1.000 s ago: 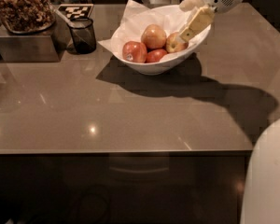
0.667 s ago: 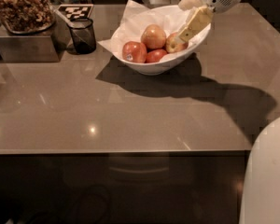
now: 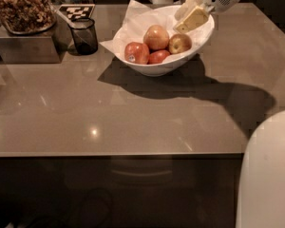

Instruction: Pick apple from white bowl

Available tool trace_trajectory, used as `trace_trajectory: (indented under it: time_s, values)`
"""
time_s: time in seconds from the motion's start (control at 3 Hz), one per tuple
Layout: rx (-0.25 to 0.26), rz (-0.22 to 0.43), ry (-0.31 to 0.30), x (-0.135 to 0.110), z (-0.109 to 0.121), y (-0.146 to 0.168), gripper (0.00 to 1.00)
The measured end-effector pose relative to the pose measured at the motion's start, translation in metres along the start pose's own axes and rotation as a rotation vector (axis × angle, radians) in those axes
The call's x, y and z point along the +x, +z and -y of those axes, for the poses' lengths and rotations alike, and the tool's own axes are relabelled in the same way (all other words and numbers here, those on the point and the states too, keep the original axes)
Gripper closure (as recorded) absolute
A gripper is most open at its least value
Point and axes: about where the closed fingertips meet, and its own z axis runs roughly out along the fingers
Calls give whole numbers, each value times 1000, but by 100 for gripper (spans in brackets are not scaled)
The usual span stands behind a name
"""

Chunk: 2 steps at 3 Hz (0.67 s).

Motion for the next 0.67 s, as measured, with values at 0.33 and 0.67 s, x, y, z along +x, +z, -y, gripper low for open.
trace_trajectory:
  time_s: [0.33, 0.67]
  values:
    - [2, -1, 4, 1, 9, 6, 54]
    - [-3, -2, 17, 6, 14, 11, 31]
